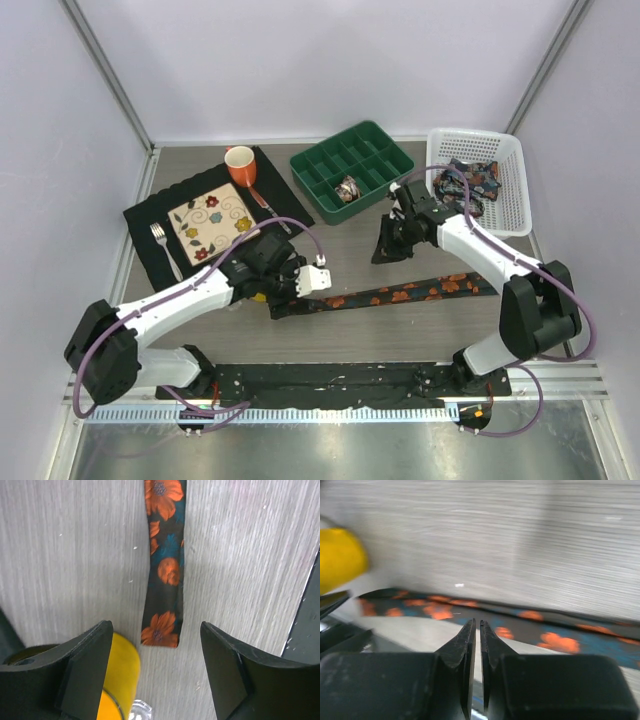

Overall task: Roll the ties
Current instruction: Flatten out the tie at the center of the board, then roll the tie at the center of the board.

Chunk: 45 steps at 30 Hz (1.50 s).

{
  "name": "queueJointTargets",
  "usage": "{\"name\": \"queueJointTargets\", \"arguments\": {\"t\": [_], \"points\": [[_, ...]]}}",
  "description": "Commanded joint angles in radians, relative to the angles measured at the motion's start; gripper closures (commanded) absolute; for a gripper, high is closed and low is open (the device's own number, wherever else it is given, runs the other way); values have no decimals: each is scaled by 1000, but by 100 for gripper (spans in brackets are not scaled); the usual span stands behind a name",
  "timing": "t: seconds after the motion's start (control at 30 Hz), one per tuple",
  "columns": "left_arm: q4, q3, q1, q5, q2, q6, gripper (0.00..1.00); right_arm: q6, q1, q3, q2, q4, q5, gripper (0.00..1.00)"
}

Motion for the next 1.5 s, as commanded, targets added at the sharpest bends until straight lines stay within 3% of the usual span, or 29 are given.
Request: {"name": "queueJointTargets", "arguments": {"t": [0.0, 0.37, 0.63, 1.07, 1.47], "points": [[-62, -36, 49, 34, -18, 77, 25, 108, 62, -26, 31, 132, -157, 86], [-71, -32, 124, 25, 77, 157, 25, 170, 223, 21, 226, 250, -219, 87], [-70, -39, 133, 183, 2, 130, 31, 184, 308, 37, 318, 301, -250, 90], [14, -71, 133, 180, 38, 54, 41, 182, 316, -9, 251, 278, -252, 91], [39, -36, 131, 206, 52, 10, 57, 144, 331, -9, 404, 333, -235, 93]]}}
